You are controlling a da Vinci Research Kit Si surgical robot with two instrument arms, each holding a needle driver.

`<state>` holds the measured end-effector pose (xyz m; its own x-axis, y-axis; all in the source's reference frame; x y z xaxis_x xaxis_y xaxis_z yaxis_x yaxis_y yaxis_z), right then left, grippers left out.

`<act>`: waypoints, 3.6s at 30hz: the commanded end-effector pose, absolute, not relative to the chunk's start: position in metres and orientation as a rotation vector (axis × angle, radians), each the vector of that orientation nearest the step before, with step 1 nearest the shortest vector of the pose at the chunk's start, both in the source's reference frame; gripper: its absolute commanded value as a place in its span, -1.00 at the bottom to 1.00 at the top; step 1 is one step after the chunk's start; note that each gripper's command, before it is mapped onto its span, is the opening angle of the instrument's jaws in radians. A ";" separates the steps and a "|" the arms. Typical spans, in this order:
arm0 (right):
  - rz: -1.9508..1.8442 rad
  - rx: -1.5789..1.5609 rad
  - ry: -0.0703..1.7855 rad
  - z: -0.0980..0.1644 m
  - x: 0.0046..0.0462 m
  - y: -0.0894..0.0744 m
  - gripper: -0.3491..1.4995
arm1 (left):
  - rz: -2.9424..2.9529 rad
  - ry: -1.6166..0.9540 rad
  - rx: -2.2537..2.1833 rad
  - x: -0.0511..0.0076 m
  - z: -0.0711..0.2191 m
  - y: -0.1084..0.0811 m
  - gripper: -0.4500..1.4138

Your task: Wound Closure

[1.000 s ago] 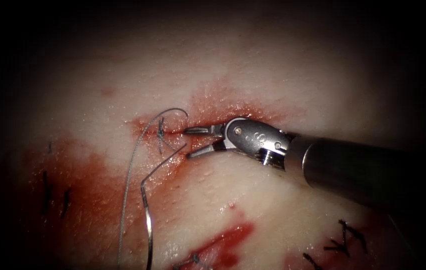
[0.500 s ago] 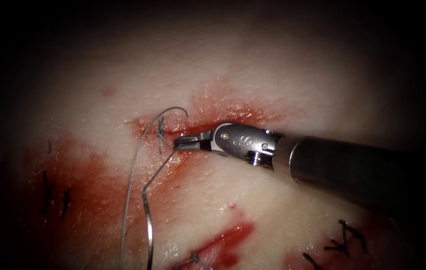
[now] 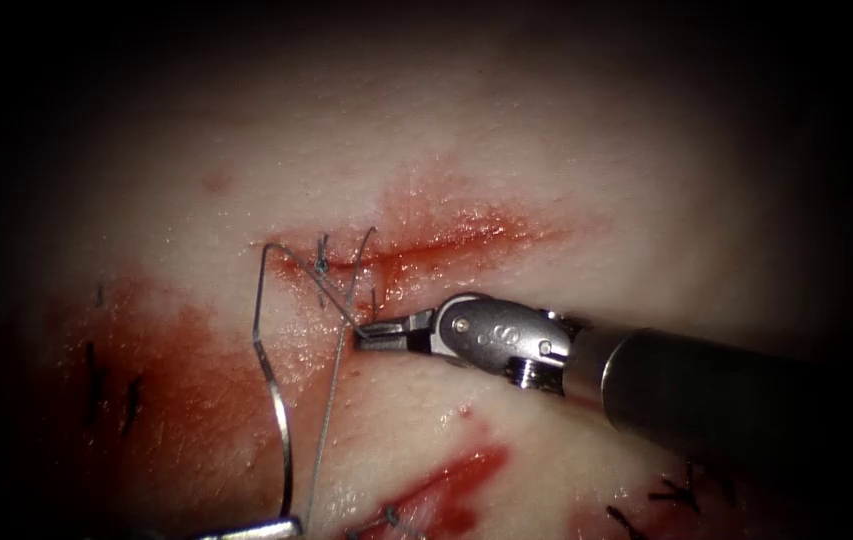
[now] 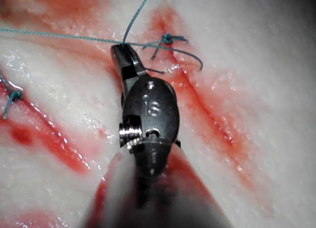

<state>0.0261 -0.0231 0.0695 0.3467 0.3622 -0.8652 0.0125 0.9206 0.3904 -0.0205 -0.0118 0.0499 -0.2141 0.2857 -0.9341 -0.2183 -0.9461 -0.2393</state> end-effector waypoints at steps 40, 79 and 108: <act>0.291 0.104 1.327 0.058 0.0211 -0.019 0.69 | 2.110 0.791 -1.402 -0.0062 0.050 -0.011 -0.93; 0.260 0.095 1.190 0.074 0.0271 -0.019 -1.00 | 2.112 0.827 -1.454 -0.0072 0.055 -0.010 -1.00; 0.080 0.495 1.250 0.050 0.0301 -0.034 -1.00 | 2.236 0.755 -1.405 -0.0107 0.069 -0.012 -1.00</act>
<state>0.0290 -0.0338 0.0498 0.3322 0.3276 -0.8845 0.2073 0.8895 0.4073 -0.0102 -0.0121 0.0682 -0.4212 0.0455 -0.9058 -0.5836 -0.7781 0.2322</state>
